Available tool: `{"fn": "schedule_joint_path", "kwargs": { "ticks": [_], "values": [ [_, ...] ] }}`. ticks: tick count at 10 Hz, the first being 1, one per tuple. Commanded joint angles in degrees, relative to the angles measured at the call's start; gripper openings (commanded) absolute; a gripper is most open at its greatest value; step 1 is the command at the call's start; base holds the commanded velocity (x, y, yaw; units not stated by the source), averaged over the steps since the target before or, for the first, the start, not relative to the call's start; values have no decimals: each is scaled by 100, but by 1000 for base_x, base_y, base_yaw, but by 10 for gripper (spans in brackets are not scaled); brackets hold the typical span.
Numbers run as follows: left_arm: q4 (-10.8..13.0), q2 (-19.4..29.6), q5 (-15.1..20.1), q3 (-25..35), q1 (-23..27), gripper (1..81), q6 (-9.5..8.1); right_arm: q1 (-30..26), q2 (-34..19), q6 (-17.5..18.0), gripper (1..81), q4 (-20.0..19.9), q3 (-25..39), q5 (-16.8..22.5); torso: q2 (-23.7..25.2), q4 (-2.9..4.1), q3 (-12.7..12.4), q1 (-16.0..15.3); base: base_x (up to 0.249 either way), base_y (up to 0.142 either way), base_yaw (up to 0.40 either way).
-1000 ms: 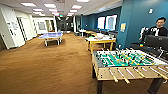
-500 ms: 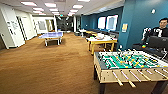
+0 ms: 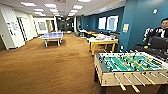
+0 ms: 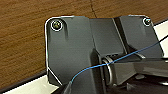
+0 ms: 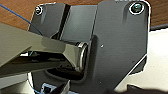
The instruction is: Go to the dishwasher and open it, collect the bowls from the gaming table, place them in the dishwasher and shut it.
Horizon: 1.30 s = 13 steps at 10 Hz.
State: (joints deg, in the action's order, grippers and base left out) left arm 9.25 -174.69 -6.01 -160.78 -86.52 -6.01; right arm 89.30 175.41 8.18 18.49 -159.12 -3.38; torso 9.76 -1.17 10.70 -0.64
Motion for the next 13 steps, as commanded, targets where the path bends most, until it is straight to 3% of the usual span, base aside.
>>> {"fn": "schedule_joint_path", "kwargs": {
  "ticks": [1,13],
  "values": [
    [-20,48,276,-15,262,811,12,-232,32,-10,811,23,5,267,0,0,0,0,126,0,0],
    [-11,30,276,-15,262,811,12,-223,32,-18,811,32,5,276,0,0,0,2,122,58,0]
  ]
}}
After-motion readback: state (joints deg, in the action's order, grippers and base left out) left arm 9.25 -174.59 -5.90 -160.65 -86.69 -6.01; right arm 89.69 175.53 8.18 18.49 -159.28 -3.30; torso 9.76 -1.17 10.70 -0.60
